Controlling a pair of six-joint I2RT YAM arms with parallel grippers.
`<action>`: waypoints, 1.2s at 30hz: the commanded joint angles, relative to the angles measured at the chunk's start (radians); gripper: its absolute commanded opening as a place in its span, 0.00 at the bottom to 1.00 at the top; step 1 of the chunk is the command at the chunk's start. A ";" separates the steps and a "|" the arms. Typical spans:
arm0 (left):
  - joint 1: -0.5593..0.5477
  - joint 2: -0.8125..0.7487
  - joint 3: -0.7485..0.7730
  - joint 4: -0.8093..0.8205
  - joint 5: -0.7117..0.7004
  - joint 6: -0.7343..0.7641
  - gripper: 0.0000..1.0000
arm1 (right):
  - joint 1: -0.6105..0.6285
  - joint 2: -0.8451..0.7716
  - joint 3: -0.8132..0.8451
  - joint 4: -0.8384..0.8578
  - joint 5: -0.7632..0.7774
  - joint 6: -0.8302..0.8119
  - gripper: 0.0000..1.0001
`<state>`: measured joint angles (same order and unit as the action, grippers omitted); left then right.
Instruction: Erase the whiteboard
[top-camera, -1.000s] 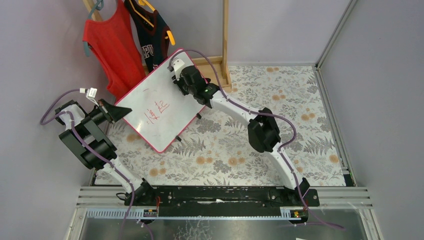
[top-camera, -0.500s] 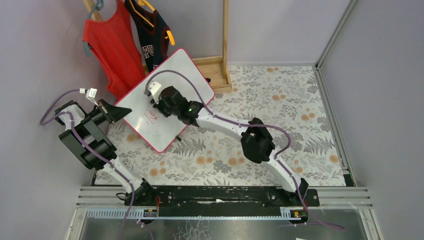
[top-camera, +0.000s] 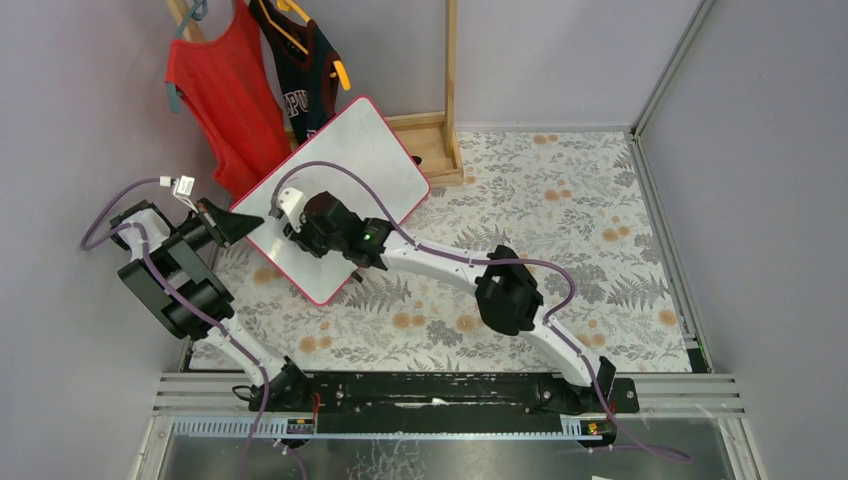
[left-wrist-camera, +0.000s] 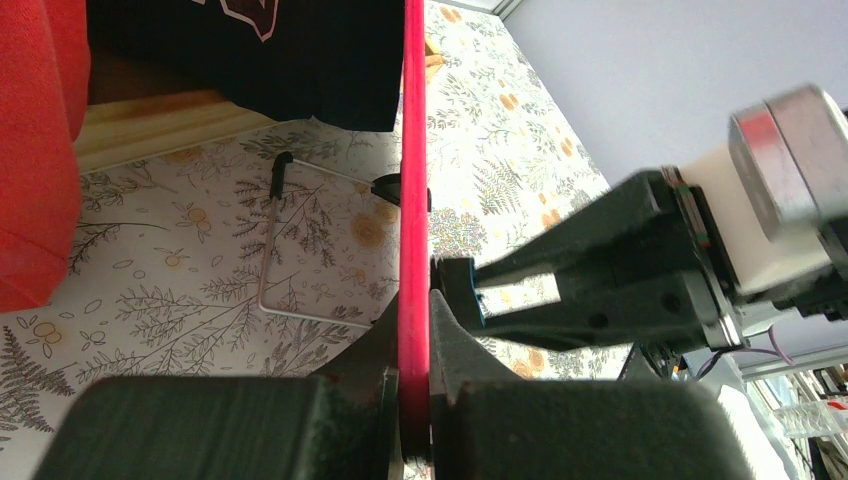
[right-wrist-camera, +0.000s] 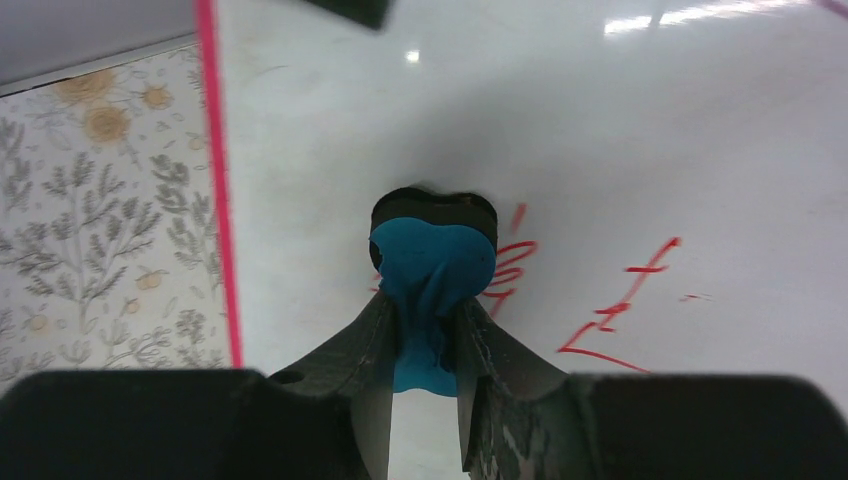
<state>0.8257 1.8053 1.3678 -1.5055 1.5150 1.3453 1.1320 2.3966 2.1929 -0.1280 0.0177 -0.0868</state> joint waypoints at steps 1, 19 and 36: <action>0.004 0.013 -0.033 0.050 -0.150 0.054 0.00 | -0.063 0.015 0.065 -0.001 0.047 -0.016 0.00; 0.004 0.019 -0.022 0.051 -0.151 0.045 0.00 | -0.293 -0.016 0.020 -0.022 0.122 0.006 0.00; 0.005 -0.001 -0.022 0.051 -0.149 0.034 0.00 | -0.191 0.061 0.168 -0.070 0.050 0.064 0.00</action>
<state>0.8257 1.8042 1.3663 -1.5032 1.5135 1.3422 0.8894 2.4226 2.2978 -0.2127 0.0608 -0.0254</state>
